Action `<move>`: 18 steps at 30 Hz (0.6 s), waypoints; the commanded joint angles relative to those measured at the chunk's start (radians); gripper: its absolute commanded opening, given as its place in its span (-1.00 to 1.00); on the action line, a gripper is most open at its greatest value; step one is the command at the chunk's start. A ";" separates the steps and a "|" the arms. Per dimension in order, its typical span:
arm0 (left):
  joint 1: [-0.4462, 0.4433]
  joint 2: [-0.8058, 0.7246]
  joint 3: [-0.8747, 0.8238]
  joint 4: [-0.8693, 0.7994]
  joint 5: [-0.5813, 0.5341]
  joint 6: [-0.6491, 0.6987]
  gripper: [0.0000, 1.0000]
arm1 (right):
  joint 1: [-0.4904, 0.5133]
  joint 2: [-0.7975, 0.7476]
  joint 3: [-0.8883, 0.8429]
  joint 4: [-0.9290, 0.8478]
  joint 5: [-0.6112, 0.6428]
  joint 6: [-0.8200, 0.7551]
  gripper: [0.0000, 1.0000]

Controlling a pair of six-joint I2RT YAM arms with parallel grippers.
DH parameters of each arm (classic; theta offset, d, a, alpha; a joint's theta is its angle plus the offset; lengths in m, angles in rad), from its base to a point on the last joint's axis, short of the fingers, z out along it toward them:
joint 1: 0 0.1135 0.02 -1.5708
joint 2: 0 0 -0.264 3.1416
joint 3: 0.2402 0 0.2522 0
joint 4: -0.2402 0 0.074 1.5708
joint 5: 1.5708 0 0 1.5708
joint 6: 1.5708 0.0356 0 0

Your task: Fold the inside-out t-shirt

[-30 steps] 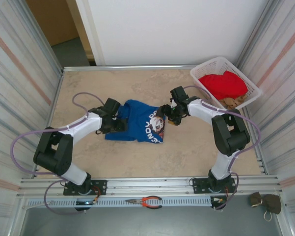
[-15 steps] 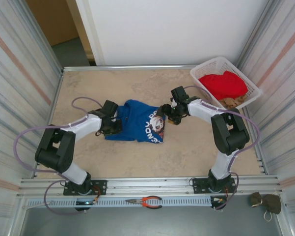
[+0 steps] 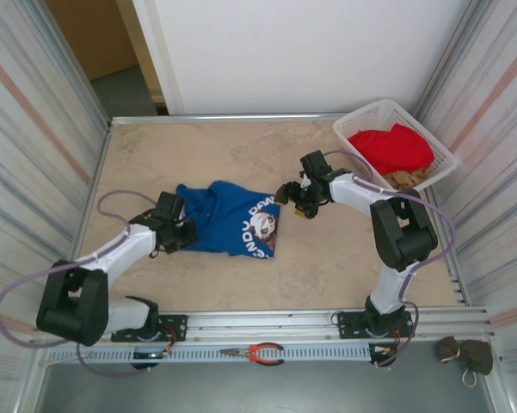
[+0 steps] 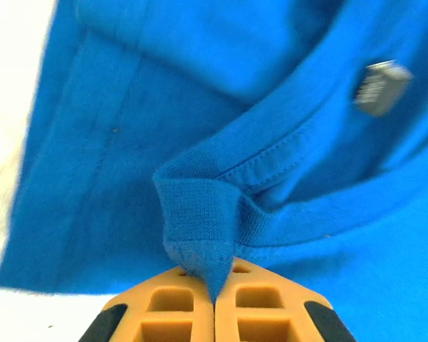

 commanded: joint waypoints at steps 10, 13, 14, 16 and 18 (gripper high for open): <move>0.044 0.058 0.260 -0.067 -0.012 0.109 0.44 | 0.018 -0.009 -0.008 0.002 -0.079 0.001 0.46; 0.044 0.173 0.385 -0.089 0.017 0.144 0.46 | 0.036 -0.019 -0.009 -0.001 -0.070 -0.001 0.46; 0.044 0.216 0.422 -0.090 0.018 0.156 0.46 | 0.045 -0.018 -0.009 -0.002 -0.065 -0.002 0.46; 0.045 0.294 0.484 -0.086 0.005 0.165 0.46 | 0.055 -0.017 -0.010 -0.006 -0.059 -0.002 0.46; 0.048 0.375 0.548 -0.096 -0.012 0.180 0.46 | 0.064 -0.017 -0.014 -0.004 -0.056 -0.001 0.46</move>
